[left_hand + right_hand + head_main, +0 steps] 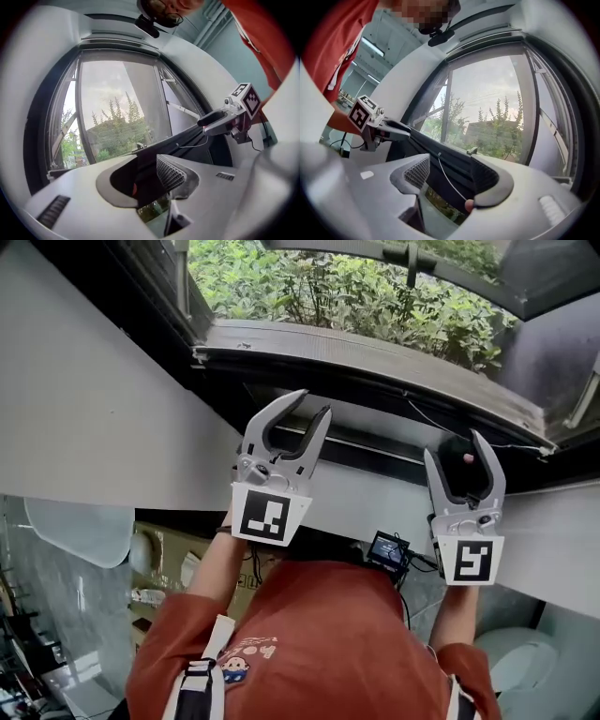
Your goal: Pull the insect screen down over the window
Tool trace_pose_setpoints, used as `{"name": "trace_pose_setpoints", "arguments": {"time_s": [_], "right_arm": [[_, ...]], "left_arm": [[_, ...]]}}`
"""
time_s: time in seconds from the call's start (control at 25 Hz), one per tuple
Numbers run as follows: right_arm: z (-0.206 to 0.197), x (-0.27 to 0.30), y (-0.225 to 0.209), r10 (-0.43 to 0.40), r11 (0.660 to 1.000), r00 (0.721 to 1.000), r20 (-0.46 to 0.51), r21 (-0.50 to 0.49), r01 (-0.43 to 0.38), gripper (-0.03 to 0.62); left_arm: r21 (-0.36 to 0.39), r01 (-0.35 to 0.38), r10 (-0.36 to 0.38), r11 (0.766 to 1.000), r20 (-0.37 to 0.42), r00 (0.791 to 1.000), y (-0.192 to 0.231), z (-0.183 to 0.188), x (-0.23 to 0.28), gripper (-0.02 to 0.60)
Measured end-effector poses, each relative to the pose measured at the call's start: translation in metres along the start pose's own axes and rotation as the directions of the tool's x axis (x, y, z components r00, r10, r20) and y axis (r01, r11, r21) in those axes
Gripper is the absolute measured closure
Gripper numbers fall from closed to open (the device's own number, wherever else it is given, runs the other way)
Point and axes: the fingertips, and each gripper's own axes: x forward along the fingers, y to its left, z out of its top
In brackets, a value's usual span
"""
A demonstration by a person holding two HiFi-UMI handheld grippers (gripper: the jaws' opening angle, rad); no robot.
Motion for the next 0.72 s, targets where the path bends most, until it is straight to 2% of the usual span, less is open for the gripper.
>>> {"name": "trace_pose_setpoints", "arguments": {"time_s": [0.12,0.24,0.32,0.4,0.56,0.72], "right_arm": [[-0.013,-0.017,-0.007,-0.047,0.993,0.999,-0.006,0.108,0.047,0.309],[-0.025,-0.029,-0.011,-0.093,0.966,0.996,-0.014,0.24,0.093,0.31],[-0.034,-0.035,-0.01,-0.108,0.951,0.994,-0.031,0.289,0.112,0.312],[-0.041,-0.041,-0.006,-0.117,0.943,0.992,-0.049,0.309,0.126,0.322],[-0.05,-0.048,-0.002,-0.137,0.931,0.988,-0.069,0.331,0.153,0.324],[-0.056,-0.053,-0.003,-0.158,0.926,0.984,-0.078,0.333,0.175,0.365]], "left_arm": [[-0.139,-0.046,0.046,0.989,-0.004,0.999,-0.005,-0.007,-0.011,0.454],[-0.266,-0.093,0.093,0.96,-0.012,0.996,-0.009,-0.016,-0.02,0.453],[-0.322,-0.108,0.112,0.94,-0.007,0.994,-0.013,-0.021,-0.023,0.454],[-0.337,-0.113,0.115,0.935,-0.015,0.993,-0.021,-0.028,-0.026,0.454],[-0.303,-0.111,0.095,0.946,-0.069,0.993,-0.039,-0.038,-0.027,0.454],[-0.297,-0.098,0.08,0.95,-0.072,0.994,-0.047,-0.039,-0.027,0.466]]}}
